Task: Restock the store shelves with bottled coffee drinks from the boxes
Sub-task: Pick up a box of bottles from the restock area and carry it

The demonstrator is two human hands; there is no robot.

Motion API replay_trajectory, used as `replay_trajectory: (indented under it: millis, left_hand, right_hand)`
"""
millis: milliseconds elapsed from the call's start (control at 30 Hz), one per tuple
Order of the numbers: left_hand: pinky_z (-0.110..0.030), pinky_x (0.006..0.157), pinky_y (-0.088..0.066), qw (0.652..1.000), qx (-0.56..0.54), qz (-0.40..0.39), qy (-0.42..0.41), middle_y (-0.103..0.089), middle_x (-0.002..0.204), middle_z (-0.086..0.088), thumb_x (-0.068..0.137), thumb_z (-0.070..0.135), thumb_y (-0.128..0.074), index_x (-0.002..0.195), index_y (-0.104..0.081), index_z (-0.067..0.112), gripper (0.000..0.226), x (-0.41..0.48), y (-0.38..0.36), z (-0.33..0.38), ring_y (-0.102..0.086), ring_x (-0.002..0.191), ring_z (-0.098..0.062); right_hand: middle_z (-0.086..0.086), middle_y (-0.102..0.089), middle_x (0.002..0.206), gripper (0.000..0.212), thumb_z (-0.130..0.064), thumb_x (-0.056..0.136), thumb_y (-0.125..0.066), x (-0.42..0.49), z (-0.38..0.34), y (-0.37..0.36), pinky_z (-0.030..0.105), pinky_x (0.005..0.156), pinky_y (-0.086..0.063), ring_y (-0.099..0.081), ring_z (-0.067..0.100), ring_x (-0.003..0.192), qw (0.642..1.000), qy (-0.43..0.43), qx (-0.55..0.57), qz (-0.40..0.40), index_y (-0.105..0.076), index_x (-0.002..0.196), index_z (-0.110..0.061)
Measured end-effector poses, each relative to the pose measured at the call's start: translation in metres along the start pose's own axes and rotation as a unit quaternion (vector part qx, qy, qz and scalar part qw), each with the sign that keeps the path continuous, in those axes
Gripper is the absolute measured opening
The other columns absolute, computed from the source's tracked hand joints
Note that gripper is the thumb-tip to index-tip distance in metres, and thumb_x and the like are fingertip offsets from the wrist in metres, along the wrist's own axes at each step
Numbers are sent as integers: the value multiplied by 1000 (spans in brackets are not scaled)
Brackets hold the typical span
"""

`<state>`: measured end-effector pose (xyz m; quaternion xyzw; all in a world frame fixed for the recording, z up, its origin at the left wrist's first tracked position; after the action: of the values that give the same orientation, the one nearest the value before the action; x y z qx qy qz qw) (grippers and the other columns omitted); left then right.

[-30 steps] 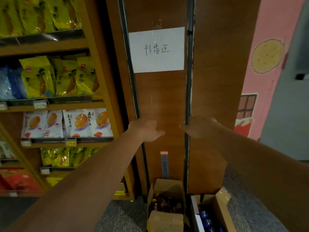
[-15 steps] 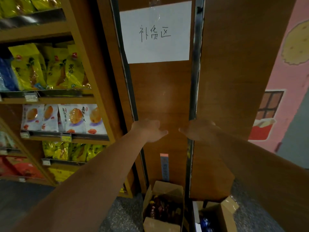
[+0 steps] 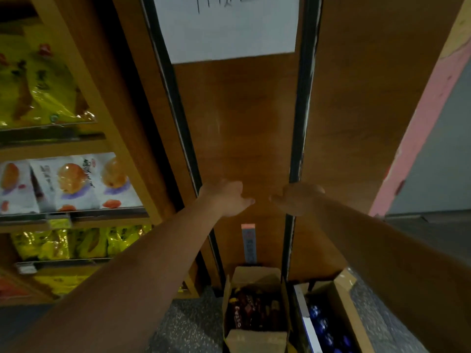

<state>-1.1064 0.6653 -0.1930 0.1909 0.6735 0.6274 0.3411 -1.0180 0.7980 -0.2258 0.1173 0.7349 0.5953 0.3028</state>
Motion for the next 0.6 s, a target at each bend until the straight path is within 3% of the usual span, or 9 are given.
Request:
replay_trajectory:
  millis: [67,200,267,333,433,533,600]
  left_hand:
    - [-31,65,-37,1000,-4,-10,-14,-54,105,2,92,63,-35,119,-53,22,53,13,-21,-7,-49,89,-17]
    - [-28,59,-37,998,-10,-50,-45,-54,93,2,93,62,-36,118,-53,20,52,38,-84,-12,-52,80,-17]
    - [-31,62,-42,994,-8,-96,-59,-55,94,2,95,59,-36,119,-52,18,51,50,-125,-11,-54,81,-18]
    - [-32,66,-43,988,-17,-136,-64,-57,94,-1,96,57,-36,106,-55,17,45,63,-169,-13,-56,83,-20]
    - [-33,63,-42,988,-44,-143,-45,-50,79,-1,94,57,-40,83,-47,21,38,82,-235,-22,-52,73,-21]
    - [-36,69,-49,986,-48,-159,-20,-52,77,-3,92,59,-39,77,-45,23,39,95,-300,-30,-58,75,-24]
    - [-37,65,-50,982,-46,-182,-9,-50,71,-2,93,58,-39,80,-49,21,41,99,-339,-34,-57,68,-25]
  right_hand:
    - [14,-46,142,65,-59,97,-20,6,-6,-18,41,97,-42,-49,30,123,1000,-10,-14,-17,-46,134,-11]
    - [15,-48,140,65,-58,97,-23,26,-2,-89,41,98,-44,-53,30,118,997,-29,1,-69,-47,134,-10]
    - [14,-50,138,65,-58,97,-24,41,5,-128,42,97,-46,-54,29,116,994,-40,1,-103,-50,131,-10]
    - [13,-55,132,62,-58,97,-24,54,11,-165,41,93,-48,-58,28,108,990,-40,3,-134,-56,122,-11]
    - [10,-58,109,47,-50,100,-24,75,16,-216,37,84,-47,-56,27,90,987,-19,-5,-162,-55,99,-15]
    - [3,-40,70,42,-44,102,-24,93,24,-273,42,79,-47,-51,27,74,980,-9,-18,-199,-42,70,-23]
    - [2,-37,65,41,-45,100,-27,106,36,-310,42,78,-47,-50,26,70,977,-14,-12,-214,-50,77,-19]
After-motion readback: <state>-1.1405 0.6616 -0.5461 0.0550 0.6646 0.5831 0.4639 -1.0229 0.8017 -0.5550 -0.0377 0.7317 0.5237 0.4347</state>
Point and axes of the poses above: each hand's wrist, its own x-axis towards the middle knuckle, its own y-axis out of the back of the hand, z = x × y, the point moved 8 cm from there along x, towards the middle knuckle
